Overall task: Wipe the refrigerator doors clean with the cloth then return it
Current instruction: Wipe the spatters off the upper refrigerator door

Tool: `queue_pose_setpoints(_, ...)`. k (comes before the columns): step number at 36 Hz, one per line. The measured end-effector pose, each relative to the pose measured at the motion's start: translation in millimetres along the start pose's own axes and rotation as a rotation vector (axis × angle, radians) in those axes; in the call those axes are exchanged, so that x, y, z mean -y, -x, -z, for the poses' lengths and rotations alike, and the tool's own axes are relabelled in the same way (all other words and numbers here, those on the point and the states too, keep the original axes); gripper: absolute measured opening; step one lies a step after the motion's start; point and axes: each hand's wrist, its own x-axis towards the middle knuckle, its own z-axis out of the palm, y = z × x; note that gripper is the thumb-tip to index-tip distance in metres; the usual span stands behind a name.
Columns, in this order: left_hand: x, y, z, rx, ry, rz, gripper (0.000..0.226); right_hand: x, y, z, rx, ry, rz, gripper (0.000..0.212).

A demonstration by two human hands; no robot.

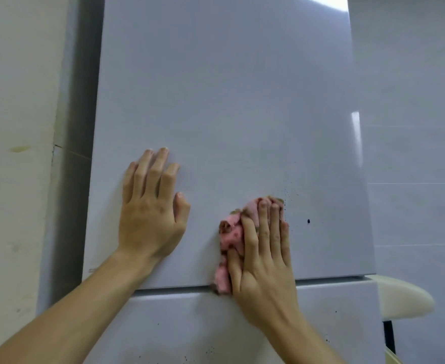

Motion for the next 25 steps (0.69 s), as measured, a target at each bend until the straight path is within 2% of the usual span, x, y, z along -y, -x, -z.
queue_pose_setpoints(3, 0.5, -0.2, -0.5, -0.009, -0.006, 0.003, 0.054, 2.1, -43.3, 1.0, -0.002, 0.017, -0.089, 0.071)
queue_pose_setpoints(8, -7.1, -2.0, 0.0, -0.012, 0.034, 0.045, 0.051, -3.3, -84.0, 3.1, 0.033, 0.054, -0.11, 0.072)
queue_pose_setpoints(13, -19.7, -5.4, -3.4, -0.001, 0.031, -0.009, 0.051, -6.3, -54.9, 1.6, -0.02, 0.076, -0.05, 0.063)
queue_pose_setpoints(18, -31.2, -6.4, -10.7, 0.039, 0.028, -0.151, 0.055, -17.2, -8.1, 1.8, -0.027, 0.024, 0.004, 0.06)
queue_pose_setpoints(25, -37.5, -8.0, -17.9, 0.005, 0.015, -0.139, 0.055, -35.8, 0.2, 6.3, 0.0, -0.03, 0.064, 0.066)
